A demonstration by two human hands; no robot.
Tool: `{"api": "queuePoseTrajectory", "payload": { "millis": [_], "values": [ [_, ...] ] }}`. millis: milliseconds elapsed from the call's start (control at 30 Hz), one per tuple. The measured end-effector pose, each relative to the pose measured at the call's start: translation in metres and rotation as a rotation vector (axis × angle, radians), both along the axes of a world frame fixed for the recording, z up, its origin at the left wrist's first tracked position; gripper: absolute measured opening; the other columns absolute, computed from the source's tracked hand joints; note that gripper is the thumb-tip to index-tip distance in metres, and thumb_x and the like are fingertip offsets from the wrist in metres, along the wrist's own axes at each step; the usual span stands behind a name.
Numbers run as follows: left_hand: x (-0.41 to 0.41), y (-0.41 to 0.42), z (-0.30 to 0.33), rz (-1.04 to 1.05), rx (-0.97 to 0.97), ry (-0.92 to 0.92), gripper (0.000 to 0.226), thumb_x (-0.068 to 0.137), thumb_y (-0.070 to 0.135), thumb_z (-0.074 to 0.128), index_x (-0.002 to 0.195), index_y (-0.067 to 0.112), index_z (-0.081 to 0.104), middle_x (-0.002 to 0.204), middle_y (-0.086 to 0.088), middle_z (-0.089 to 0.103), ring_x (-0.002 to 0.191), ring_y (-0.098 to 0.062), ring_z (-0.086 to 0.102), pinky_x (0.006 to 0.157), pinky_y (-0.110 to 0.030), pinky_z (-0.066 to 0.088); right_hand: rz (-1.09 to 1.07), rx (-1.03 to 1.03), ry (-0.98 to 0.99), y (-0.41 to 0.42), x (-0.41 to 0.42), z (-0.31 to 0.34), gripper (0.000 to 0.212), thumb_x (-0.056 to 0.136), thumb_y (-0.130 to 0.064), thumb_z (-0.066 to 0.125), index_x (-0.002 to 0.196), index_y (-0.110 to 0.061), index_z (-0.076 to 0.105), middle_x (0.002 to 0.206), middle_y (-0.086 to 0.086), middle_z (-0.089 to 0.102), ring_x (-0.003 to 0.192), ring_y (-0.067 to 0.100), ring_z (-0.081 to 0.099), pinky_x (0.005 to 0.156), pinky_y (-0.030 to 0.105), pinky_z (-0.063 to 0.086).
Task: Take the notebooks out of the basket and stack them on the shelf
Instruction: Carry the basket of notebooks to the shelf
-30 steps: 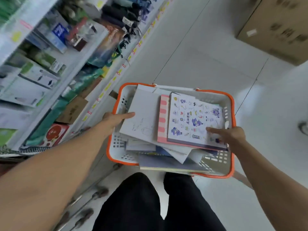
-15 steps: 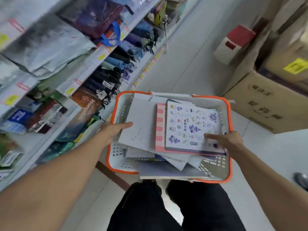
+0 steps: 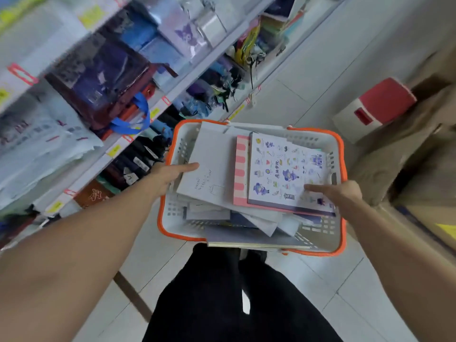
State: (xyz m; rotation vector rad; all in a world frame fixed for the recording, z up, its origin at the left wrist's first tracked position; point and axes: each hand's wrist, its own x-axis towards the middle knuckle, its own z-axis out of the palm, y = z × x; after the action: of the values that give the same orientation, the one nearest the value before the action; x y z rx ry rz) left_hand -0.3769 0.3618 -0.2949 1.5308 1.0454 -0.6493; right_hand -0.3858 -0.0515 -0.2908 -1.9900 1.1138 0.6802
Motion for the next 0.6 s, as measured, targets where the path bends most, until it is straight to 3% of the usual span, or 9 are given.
{"api": "queuePoseTrajectory", "payload": {
  "millis": [167, 233, 367, 467, 600],
  "values": [
    [0.129, -0.014, -0.036, 0.038, 0.056, -0.005, 0.11, 0.029, 0.05, 0.098, 0.119, 0.003, 0.058, 0.113, -0.009, 0.069, 0.098, -0.025, 0.068, 0.086, -0.042, 0.057, 0.038, -0.026, -0.016, -0.029, 0.146, 0.004, 0.079, 0.042, -0.044, 0.098, 0.102, -0.006, 0.063, 0.094, 0.009, 0.07, 0.08, 0.028, 0.068, 0.071, 0.036, 0.056],
    [0.18, -0.024, -0.052, 0.033, 0.013, 0.012, 0.112, 0.032, 0.051, 0.098, 0.125, 0.007, 0.054, 0.121, -0.007, 0.065, 0.106, -0.025, 0.064, 0.091, -0.044, 0.054, 0.045, -0.048, -0.022, -0.042, 0.198, 0.001, 0.08, 0.044, -0.044, 0.097, 0.105, -0.005, 0.062, 0.095, 0.009, 0.07, 0.082, 0.028, 0.067, 0.069, 0.034, 0.054],
    [0.267, -0.068, -0.026, 0.043, -0.016, 0.015, 0.083, 0.048, 0.039, 0.096, 0.114, 0.004, 0.06, 0.11, -0.009, 0.067, 0.103, -0.027, 0.064, 0.097, -0.046, 0.051, 0.071, -0.062, -0.036, -0.074, 0.298, 0.0, 0.085, 0.038, -0.044, 0.098, 0.107, -0.009, 0.062, 0.096, 0.008, 0.07, 0.086, 0.029, 0.067, 0.077, 0.038, 0.057],
    [0.321, -0.094, -0.021, 0.047, -0.012, 0.015, 0.099, 0.022, 0.049, 0.098, 0.106, 0.007, 0.067, 0.102, -0.01, 0.073, 0.092, -0.028, 0.07, 0.087, -0.049, 0.056, 0.112, -0.057, -0.013, -0.097, 0.367, 0.0, 0.08, 0.041, -0.043, 0.098, 0.104, -0.009, 0.062, 0.092, 0.007, 0.069, 0.083, 0.027, 0.067, 0.075, 0.037, 0.057],
    [0.381, -0.13, -0.029, 0.107, 0.005, 0.062, 0.1, 0.019, 0.048, 0.098, 0.106, 0.009, 0.069, 0.1, -0.01, 0.074, 0.089, -0.028, 0.072, 0.084, -0.045, 0.058, 0.185, -0.039, 0.035, -0.133, 0.46, -0.011, 0.077, 0.047, -0.039, 0.097, 0.105, -0.004, 0.06, 0.089, 0.008, 0.067, 0.074, 0.02, 0.064, 0.054, 0.027, 0.047]
  ]
}}
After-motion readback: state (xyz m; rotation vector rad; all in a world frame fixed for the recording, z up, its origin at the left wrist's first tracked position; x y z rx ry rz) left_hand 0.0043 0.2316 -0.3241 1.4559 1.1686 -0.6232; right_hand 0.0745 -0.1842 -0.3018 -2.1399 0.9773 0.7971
